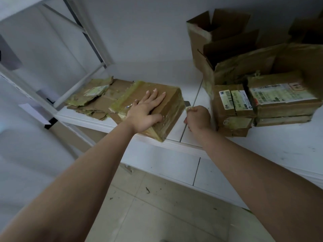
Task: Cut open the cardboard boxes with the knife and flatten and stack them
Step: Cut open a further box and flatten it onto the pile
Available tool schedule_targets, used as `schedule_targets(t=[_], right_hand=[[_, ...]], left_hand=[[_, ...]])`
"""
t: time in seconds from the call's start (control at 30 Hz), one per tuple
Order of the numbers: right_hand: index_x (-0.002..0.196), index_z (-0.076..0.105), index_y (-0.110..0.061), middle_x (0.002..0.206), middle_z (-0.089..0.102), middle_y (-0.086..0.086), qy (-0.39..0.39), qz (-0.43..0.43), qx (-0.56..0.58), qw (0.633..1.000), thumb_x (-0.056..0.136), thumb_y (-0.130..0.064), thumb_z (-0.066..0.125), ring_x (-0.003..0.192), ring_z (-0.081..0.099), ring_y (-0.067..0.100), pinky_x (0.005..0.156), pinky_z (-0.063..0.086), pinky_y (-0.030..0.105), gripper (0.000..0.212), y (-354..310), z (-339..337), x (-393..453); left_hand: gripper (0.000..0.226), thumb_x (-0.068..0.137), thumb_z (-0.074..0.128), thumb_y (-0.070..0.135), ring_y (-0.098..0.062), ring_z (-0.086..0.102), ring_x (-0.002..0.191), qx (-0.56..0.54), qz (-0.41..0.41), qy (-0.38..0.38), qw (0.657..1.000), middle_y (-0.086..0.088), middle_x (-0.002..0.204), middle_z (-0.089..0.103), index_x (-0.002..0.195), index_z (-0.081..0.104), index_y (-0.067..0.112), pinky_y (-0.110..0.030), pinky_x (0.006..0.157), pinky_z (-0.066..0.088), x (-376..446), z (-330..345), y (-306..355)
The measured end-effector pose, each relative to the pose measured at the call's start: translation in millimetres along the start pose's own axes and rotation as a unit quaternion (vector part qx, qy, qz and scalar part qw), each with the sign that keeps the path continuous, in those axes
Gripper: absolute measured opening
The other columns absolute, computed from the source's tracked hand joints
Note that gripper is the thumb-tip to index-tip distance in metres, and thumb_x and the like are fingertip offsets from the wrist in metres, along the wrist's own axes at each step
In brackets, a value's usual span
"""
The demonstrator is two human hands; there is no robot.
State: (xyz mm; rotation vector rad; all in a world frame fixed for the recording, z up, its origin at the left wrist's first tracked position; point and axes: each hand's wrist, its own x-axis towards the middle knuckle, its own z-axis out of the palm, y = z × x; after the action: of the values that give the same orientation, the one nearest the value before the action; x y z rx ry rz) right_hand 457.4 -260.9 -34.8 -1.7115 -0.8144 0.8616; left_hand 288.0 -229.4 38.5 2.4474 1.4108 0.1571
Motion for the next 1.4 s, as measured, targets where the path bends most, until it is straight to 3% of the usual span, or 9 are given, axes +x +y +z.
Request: schedule_targets(t=[0.13,0.27,0.4,0.6,0.73,0.87,1.07,1.3,1.4], right_hand=[[0.092,0.066,0.003,0.076,0.065,0.012,0.033,-0.028,-0.022,0.999,0.094,-0.016,0.044,0.056,0.055,0.014,0.048,0.035,0.018,0.029,-3.5,0.4,1.7],[0.089,0.065,0.001,0.079,0.066,0.013,0.036,-0.037,-0.031,0.998,0.093,-0.013,0.046,0.069,0.061,0.023,0.063,0.047,0.024,0.024,-8.5,1.2,2.6],[0.078,0.062,-0.003,0.079,0.067,0.018,0.033,-0.041,-0.042,0.998,0.089,-0.007,0.047,0.074,0.065,0.030,0.066,0.051,0.029,0.019,-12.1,2.3,7.4],[0.089,0.066,0.003,0.074,0.061,0.014,0.011,-0.001,-0.020,1.000,0.091,-0.007,0.049,0.051,0.053,0.017,0.045,0.039,0.020,0.020,-23.3,-0.5,-2.3],[0.082,0.065,0.001,0.065,0.060,0.013,-0.065,0.002,-0.028,0.997,0.087,-0.006,0.051,0.044,0.052,0.018,0.039,0.037,0.020,0.017,-21.2,11.6,-31.6],[0.081,0.065,0.002,0.058,0.057,0.011,-0.079,0.021,0.001,0.997,0.088,-0.004,0.047,0.040,0.050,0.018,0.038,0.038,0.020,0.020,-18.1,14.6,-54.5],[0.077,0.059,0.002,0.054,0.055,0.014,-0.152,0.041,0.024,0.987,0.091,-0.005,0.048,0.026,0.046,0.012,0.031,0.031,0.012,0.019,-18.2,7.7,-92.9],[0.079,0.058,0.001,0.054,0.056,0.013,-0.202,0.017,-0.008,0.979,0.094,-0.008,0.046,0.027,0.048,0.012,0.033,0.030,0.011,0.022,-14.5,-2.6,-118.3],[0.074,0.055,-0.001,0.057,0.057,0.013,-0.207,-0.056,-0.083,0.973,0.092,-0.008,0.044,0.028,0.048,0.010,0.034,0.035,0.013,0.022,-8.9,-7.8,-124.2]], left_hand=[[0.084,0.070,0.049,0.046,-0.011,-0.002,0.148,0.001,0.004,0.004,1.000,0.012,0.161,0.005,0.149,0.018,0.045,-0.043,0.118,-0.001,0.4,0.9,-1.4],[0.081,0.073,0.046,0.047,-0.012,-0.002,0.149,0.012,0.009,0.006,1.000,0.011,0.161,0.005,0.149,0.017,0.046,-0.043,0.117,-0.002,1.0,1.9,-2.4],[0.068,0.083,0.029,0.051,-0.013,-0.003,0.149,0.016,0.011,0.005,1.000,0.010,0.161,0.005,0.149,0.017,0.045,-0.044,0.117,-0.002,2.6,3.0,-3.0],[0.062,0.088,0.012,0.046,-0.013,-0.003,0.149,0.024,0.010,0.013,1.000,0.009,0.161,0.005,0.150,0.017,0.043,-0.043,0.117,-0.001,5.9,5.8,-3.3],[0.060,0.090,0.012,0.045,-0.014,-0.002,0.149,0.037,0.005,0.017,0.999,0.009,0.161,0.005,0.150,0.016,0.043,-0.045,0.118,0.000,5.0,7.2,-3.0],[0.048,0.104,0.018,0.034,-0.015,-0.002,0.149,0.048,0.002,0.028,0.998,0.008,0.162,0.004,0.151,0.016,0.041,-0.046,0.118,0.001,3.6,7.9,-2.5],[0.048,0.104,0.018,0.034,-0.016,-0.002,0.149,0.056,-0.002,0.031,0.998,0.008,0.162,0.004,0.151,0.015,0.040,-0.048,0.118,0.002,1.9,7.4,0.0],[0.048,0.104,0.020,0.035,-0.018,-0.001,0.149,0.046,-0.001,0.036,0.998,0.005,0.162,0.006,0.152,0.019,0.036,-0.051,0.118,0.002,-0.8,6.6,5.2],[0.050,0.097,0.039,0.039,-0.020,0.007,0.149,-0.061,-0.014,0.021,0.998,0.000,0.160,0.018,0.146,0.033,0.029,-0.052,0.118,0.006,-1.5,-1.4,4.2]])
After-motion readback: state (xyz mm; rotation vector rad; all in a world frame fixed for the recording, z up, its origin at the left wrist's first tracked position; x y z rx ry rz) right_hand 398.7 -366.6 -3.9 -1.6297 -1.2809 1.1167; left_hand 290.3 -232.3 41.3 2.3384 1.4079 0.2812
